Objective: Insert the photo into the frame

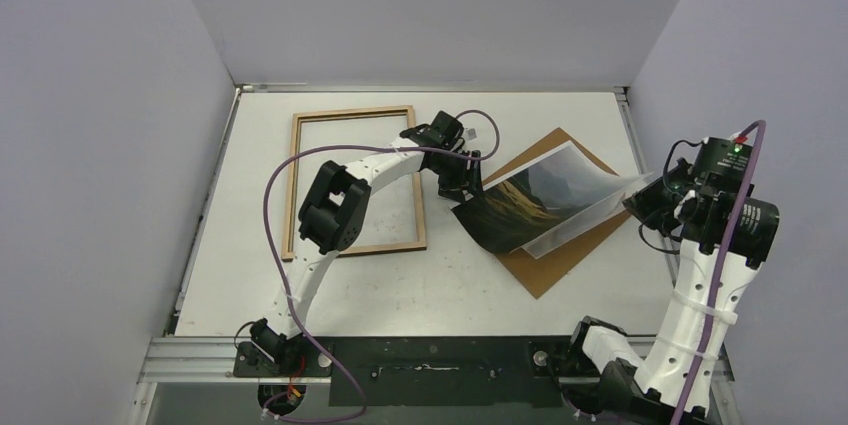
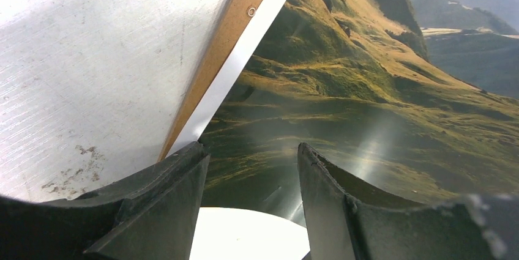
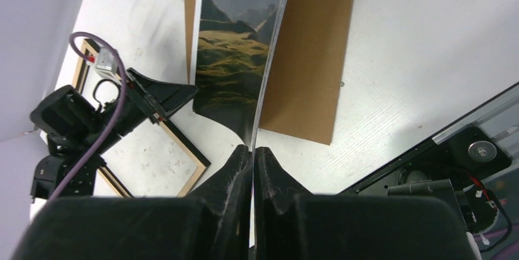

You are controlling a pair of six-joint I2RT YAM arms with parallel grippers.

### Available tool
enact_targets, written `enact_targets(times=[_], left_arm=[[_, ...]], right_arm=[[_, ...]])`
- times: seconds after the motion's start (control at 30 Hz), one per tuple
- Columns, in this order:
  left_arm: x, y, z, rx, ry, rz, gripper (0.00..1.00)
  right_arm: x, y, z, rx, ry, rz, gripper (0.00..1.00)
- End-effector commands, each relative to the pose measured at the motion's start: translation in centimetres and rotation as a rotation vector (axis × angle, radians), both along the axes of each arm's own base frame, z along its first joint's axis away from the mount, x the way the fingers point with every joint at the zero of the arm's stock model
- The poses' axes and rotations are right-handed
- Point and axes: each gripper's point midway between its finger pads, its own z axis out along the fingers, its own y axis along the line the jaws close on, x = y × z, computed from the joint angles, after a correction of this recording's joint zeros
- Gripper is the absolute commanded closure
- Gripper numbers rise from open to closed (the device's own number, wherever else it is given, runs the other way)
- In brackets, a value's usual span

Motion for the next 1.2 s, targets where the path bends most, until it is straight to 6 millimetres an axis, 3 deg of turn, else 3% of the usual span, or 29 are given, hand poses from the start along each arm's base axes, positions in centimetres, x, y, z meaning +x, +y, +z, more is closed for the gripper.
enact_targets(times=[0.0,0.5,0.7,1.0,1.17], left_arm=[[0.0,2.8,-5.5,0.15,0.017,0.023,0.44],[-0.9,3.4,-6.8,0.158,0.037,0.016,0.45],[-0.9,3.3,-6.6,0.151,0.039,0.013,0.44],[-0.7,4.1,-7.9,0.165,0.057,0.011,0.44],[-0.5,4.0,-8.1,0.153,0.065,0.01,0.45]], right_arm=[[-0.7,-0.1,2.6,-0.027,-0.002,0.002,1.0],[-0.3,1.1,9.3,-0.023,-0.136,0.055,1.0],[-0.2,1.8,10.9,0.002,-0.18,0.071,1.0],[1.2,3.0,14.9,0.036,-0.352,0.103,1.0],[1.6,3.7,15.6,0.068,-0.392,0.131,1.0]])
